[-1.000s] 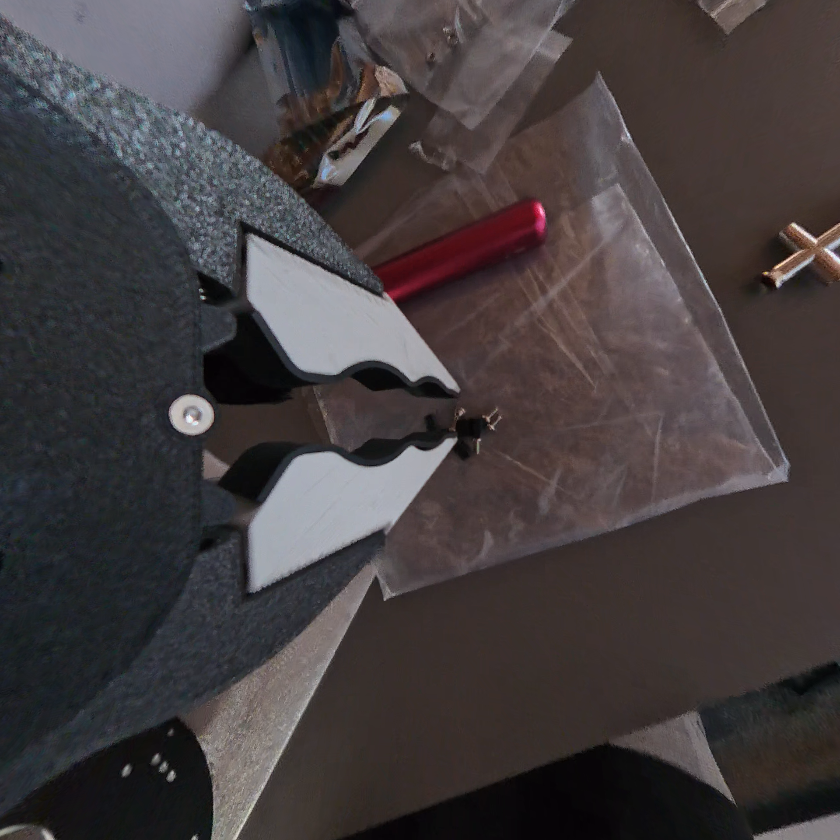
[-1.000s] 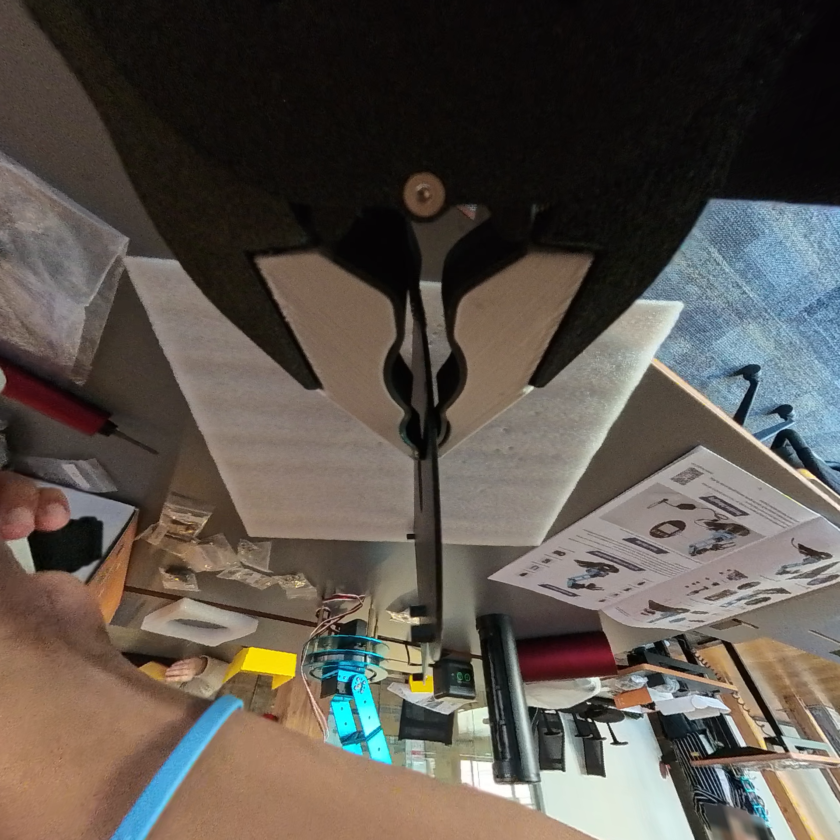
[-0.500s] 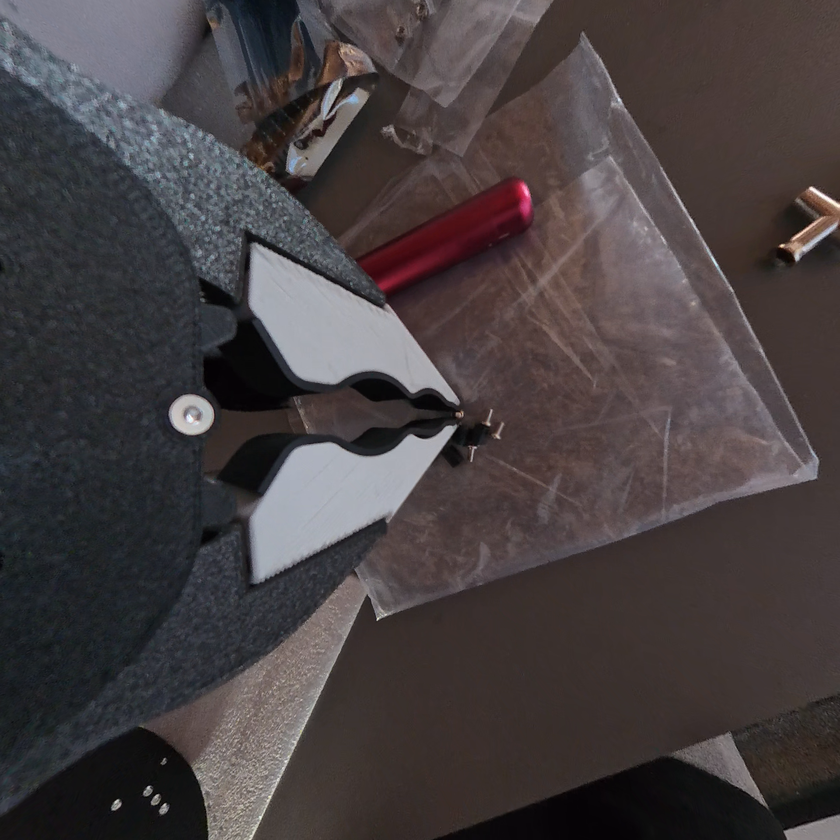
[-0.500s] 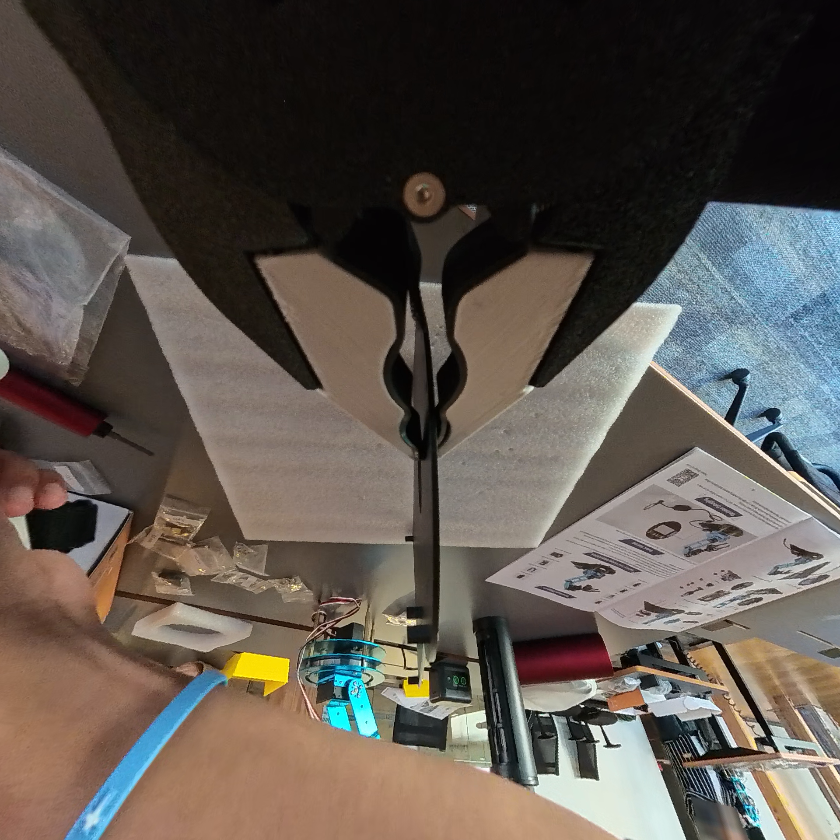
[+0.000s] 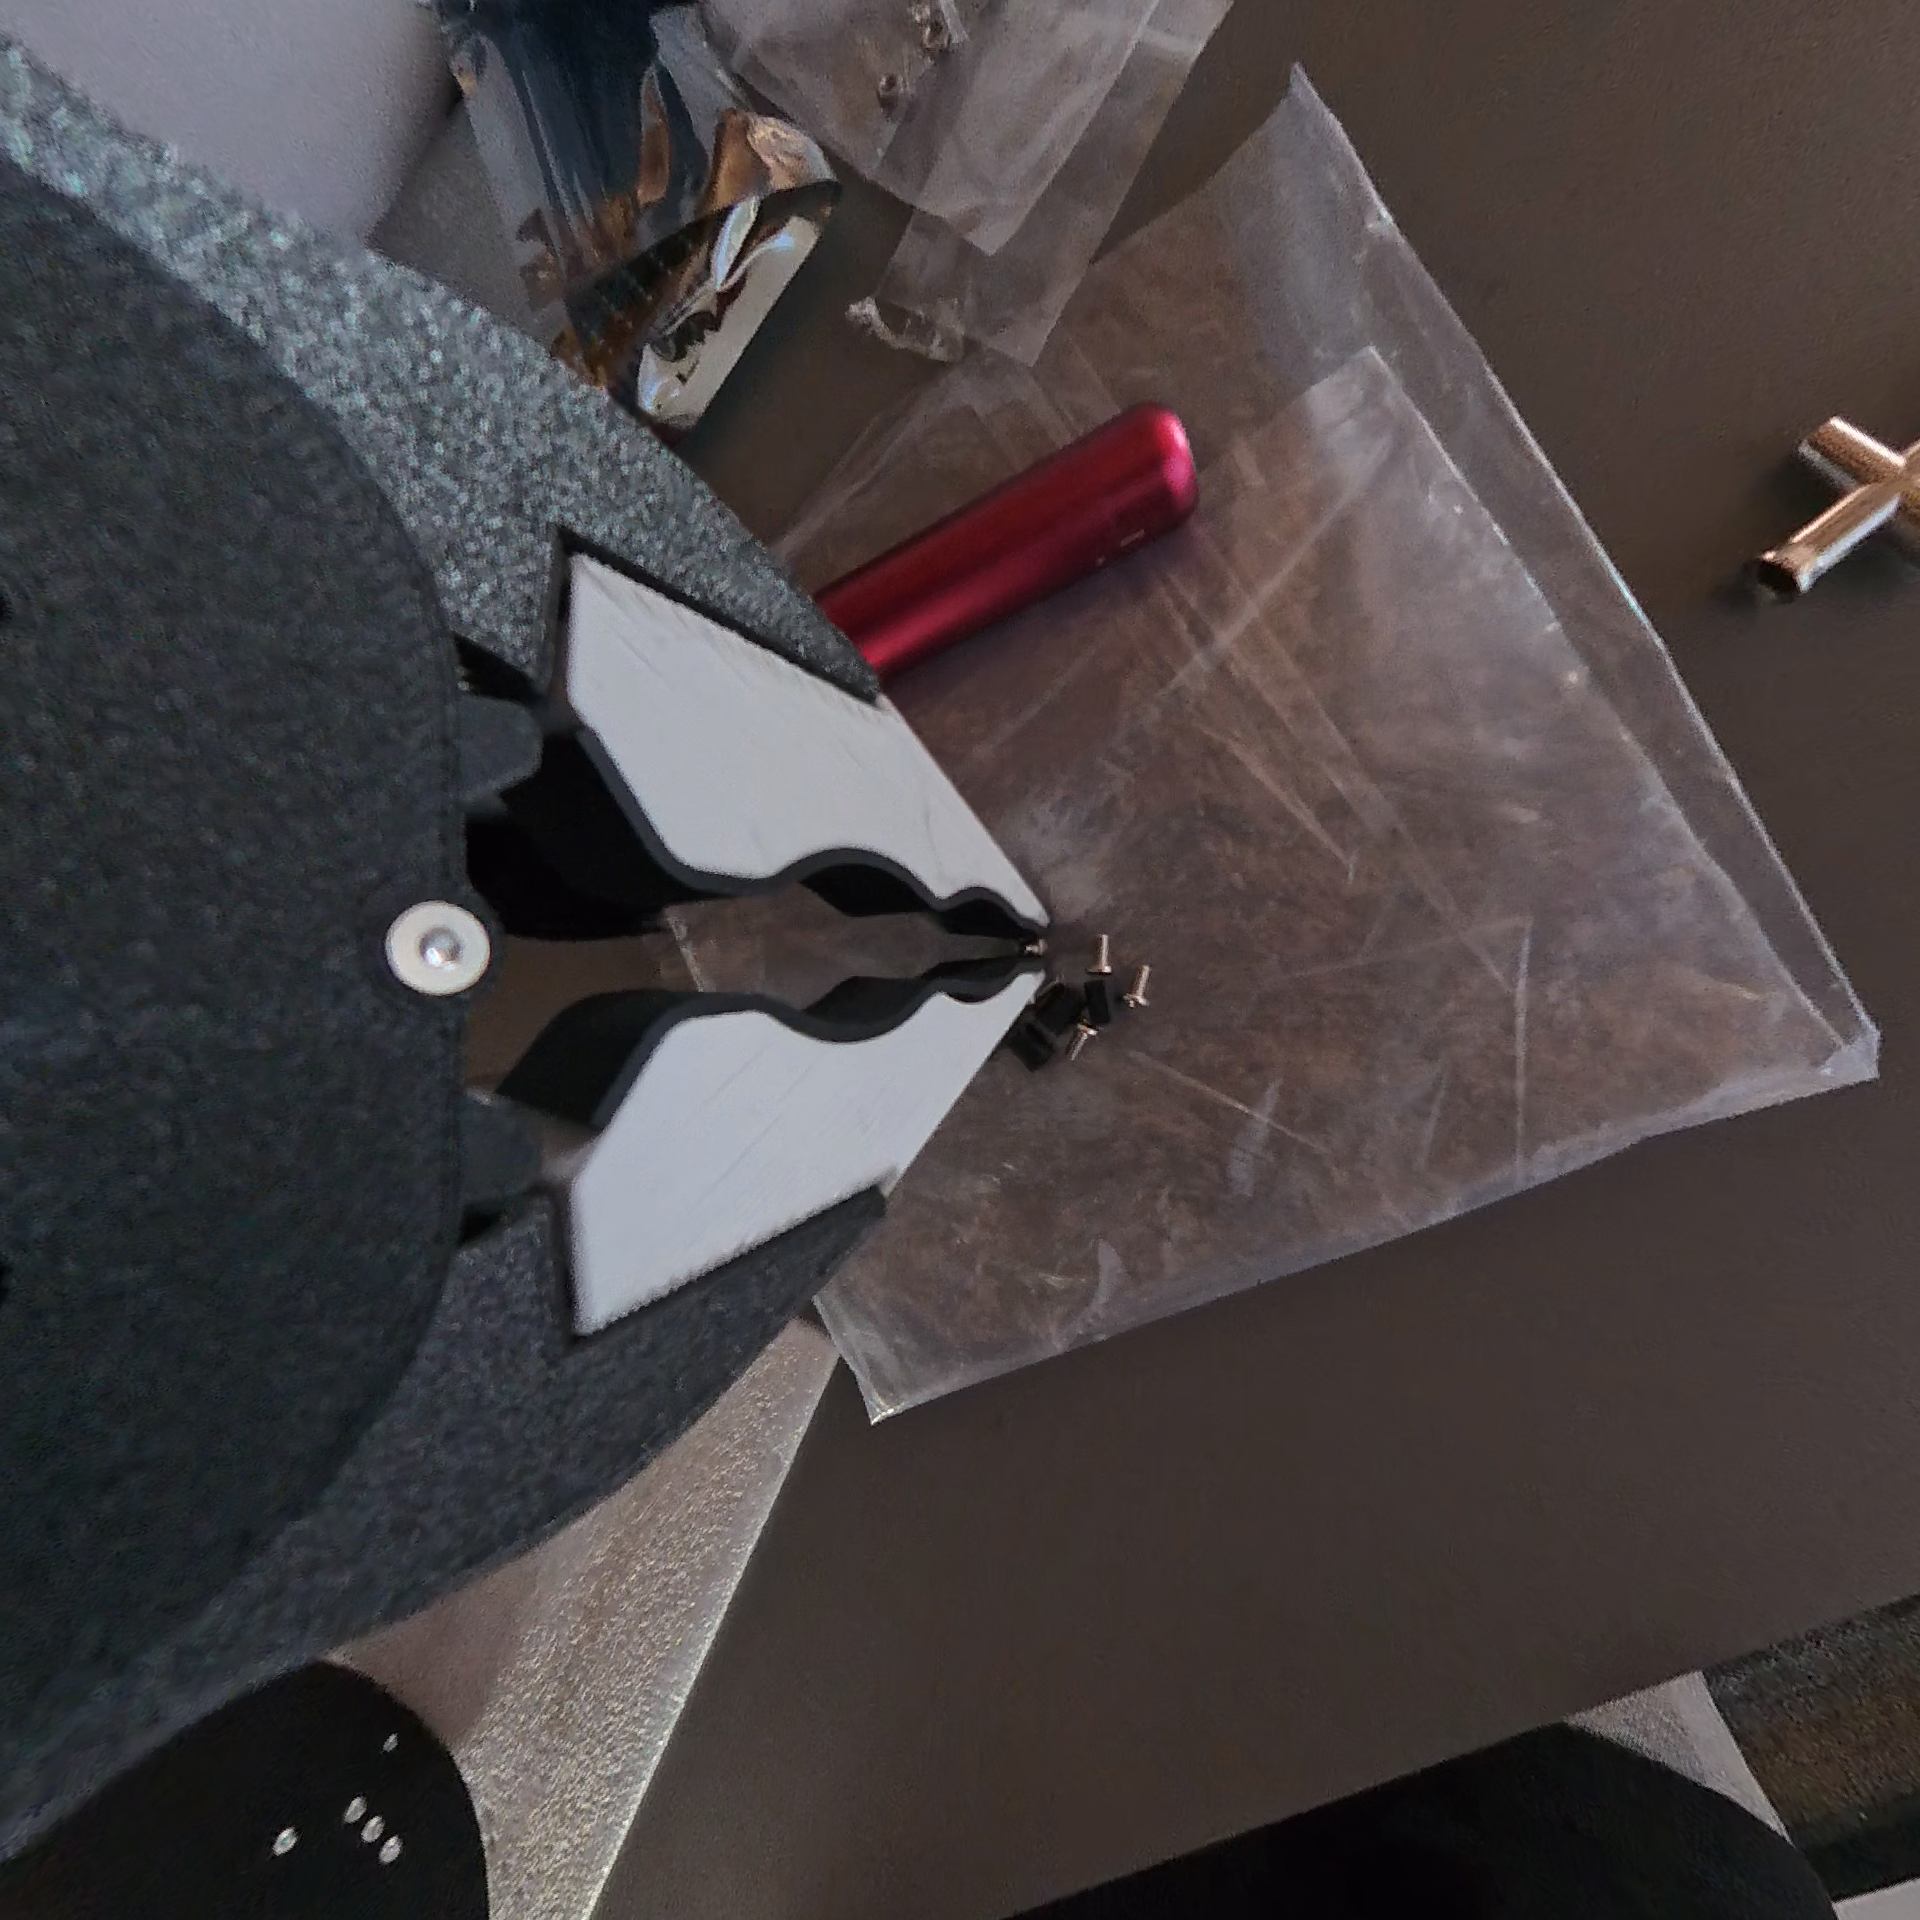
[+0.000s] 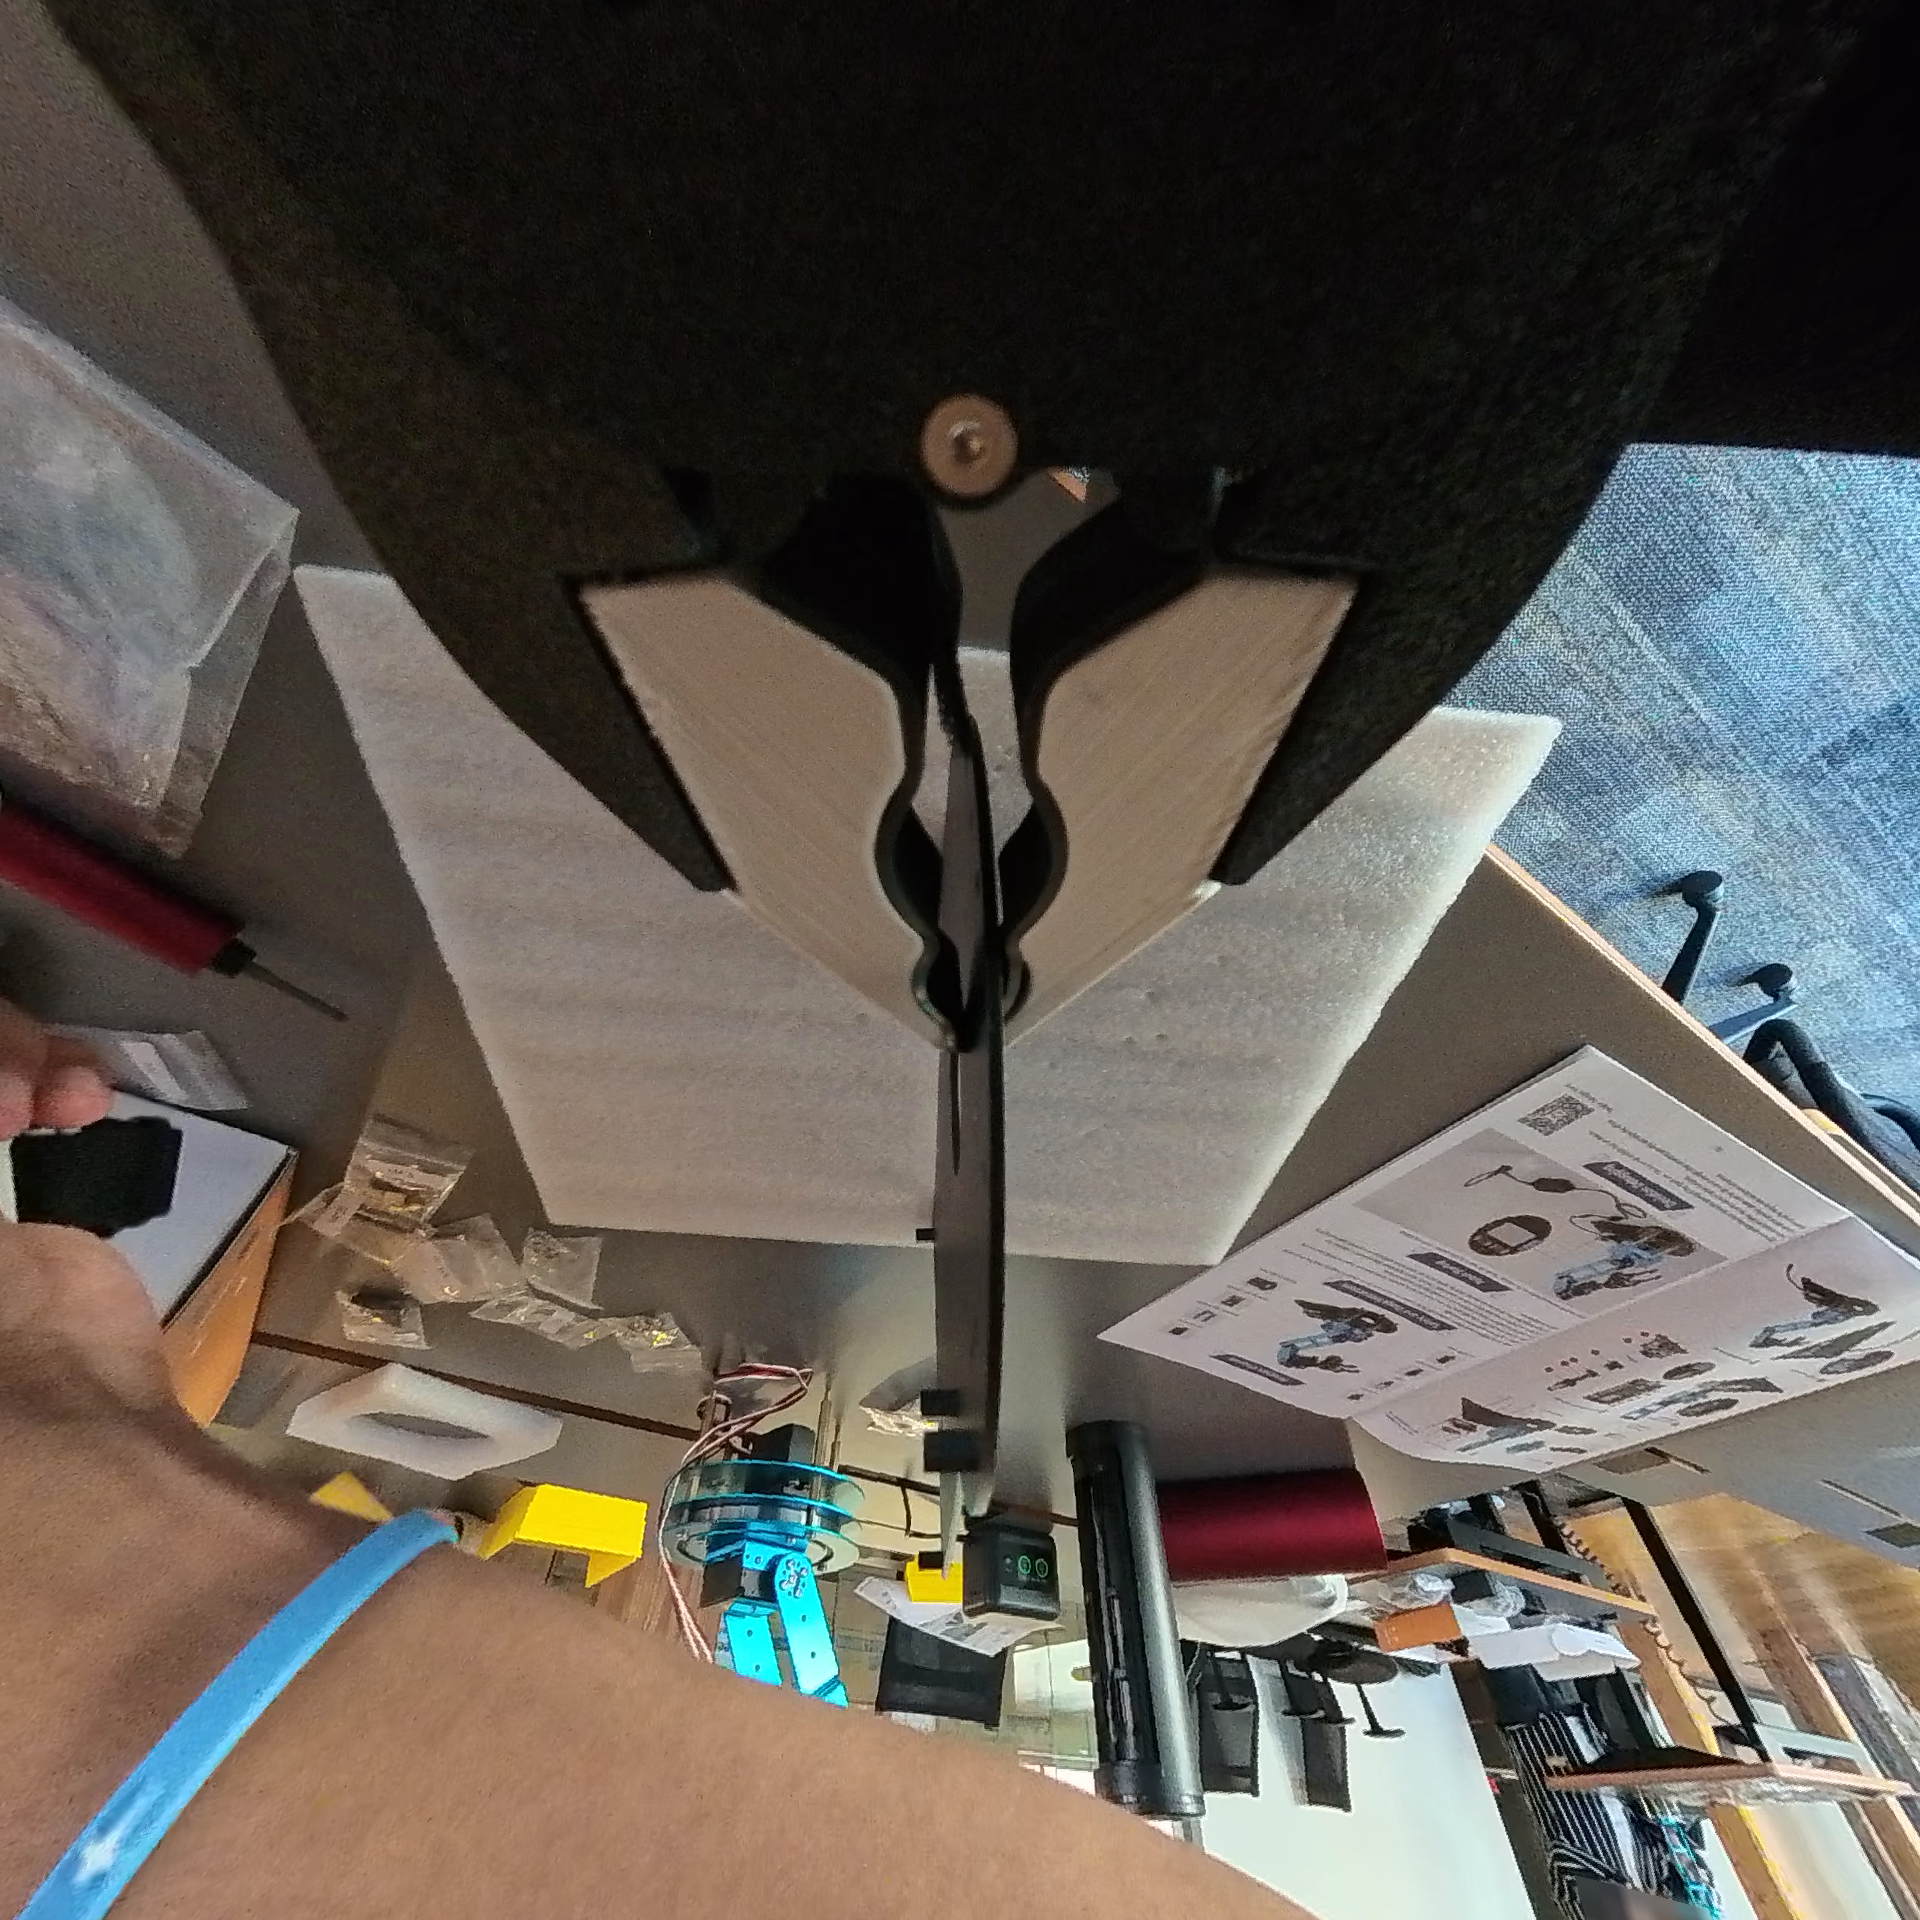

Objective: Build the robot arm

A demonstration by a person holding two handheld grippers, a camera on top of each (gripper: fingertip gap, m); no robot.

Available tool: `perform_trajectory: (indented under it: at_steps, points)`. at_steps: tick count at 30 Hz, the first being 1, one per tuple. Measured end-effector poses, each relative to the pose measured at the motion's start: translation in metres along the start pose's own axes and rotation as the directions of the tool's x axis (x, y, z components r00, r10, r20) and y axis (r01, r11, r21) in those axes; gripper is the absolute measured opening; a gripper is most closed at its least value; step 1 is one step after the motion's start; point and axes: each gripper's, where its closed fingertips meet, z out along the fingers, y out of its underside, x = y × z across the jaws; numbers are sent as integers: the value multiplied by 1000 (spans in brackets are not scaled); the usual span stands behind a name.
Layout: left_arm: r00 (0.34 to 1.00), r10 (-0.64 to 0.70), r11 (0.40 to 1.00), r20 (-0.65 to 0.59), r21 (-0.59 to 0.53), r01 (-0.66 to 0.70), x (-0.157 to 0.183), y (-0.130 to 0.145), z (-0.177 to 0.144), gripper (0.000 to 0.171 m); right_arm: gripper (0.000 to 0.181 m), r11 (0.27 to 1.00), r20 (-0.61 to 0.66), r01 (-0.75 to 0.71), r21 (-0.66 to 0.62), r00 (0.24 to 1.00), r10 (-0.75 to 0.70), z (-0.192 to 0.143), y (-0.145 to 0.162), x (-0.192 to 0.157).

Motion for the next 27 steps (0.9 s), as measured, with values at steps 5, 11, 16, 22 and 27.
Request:
perform_trajectory:
  at_steps: [5, 11, 16, 22, 27]
  points:
    - [1000, -11, 1000, 24, 29, 10, 6, 2, -20, 3, 1, 1000, 2, 1, -3, 1000, -1, 0, 0, 1]
    - [971, -150, 954, 185, 286, 93, 27, 4, -139, 3, 1, 1000, 1, 1, -12, 1000, -1, 0, 0, 2]
    - [880, -398, 789, 261, 587, 182, 112, 43, -279, 2, 0, 1000, 0, -12, -18, 1000, 12, 0, 0, 7]
    - [499, -772, 630, 393, 573, 524, 231, 202, -238, 3, 1, 1000, -3, 14, -26, 1000, -14, 0, 0, 6]
    - [241, -924, 381, 296, 690, 615, 233, 249, -144, 2, 0, 997, -2, 49, -55, 999, -49, 0, 1, -1]
